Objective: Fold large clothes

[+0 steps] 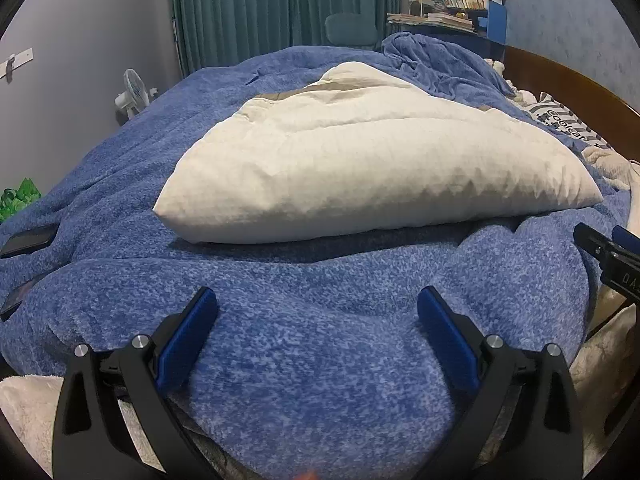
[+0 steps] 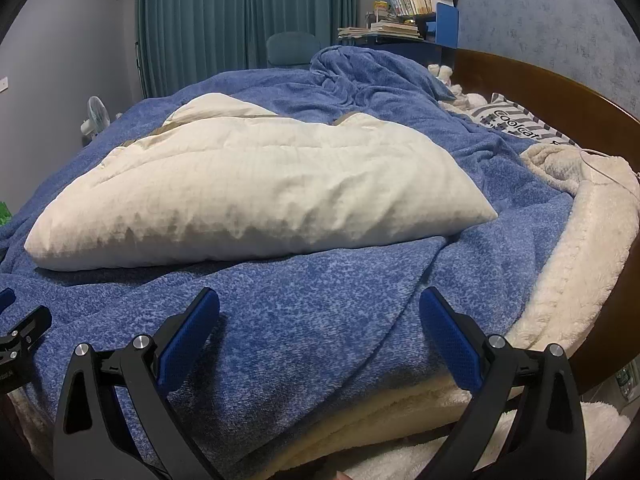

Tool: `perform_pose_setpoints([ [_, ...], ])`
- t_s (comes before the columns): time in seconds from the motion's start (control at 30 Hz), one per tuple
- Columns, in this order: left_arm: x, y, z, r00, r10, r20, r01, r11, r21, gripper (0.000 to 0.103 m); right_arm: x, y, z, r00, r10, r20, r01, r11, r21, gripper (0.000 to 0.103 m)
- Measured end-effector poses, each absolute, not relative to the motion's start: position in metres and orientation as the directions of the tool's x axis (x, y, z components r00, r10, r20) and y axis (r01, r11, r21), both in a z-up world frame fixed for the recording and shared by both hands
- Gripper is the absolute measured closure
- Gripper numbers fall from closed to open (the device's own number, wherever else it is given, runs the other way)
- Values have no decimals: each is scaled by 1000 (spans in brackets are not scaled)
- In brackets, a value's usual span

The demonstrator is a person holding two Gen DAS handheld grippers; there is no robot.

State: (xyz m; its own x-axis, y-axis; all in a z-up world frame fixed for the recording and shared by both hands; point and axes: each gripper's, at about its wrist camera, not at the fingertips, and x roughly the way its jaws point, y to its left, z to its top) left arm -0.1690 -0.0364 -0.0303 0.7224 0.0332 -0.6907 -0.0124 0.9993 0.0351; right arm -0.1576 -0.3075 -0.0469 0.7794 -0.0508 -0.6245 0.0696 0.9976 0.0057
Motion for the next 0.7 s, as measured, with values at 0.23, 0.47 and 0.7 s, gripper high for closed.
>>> perform_pose_setpoints([
  [0.23, -170, -38, -30, 723, 30, -690, -11, 999, 32, 7, -158, -307, -46, 780, -51, -624, 70, 998, 5, 7],
  [0.47, -170, -39, -30, 722, 28, -692, -8, 999, 32, 7, -157, -307, -47, 779, -52, -625, 70, 998, 4, 7],
  [0.7, -169, -39, -30, 721, 25, -693, -5, 999, 32, 7, -157, -308, -48, 778, -54, -626, 70, 998, 2, 7],
])
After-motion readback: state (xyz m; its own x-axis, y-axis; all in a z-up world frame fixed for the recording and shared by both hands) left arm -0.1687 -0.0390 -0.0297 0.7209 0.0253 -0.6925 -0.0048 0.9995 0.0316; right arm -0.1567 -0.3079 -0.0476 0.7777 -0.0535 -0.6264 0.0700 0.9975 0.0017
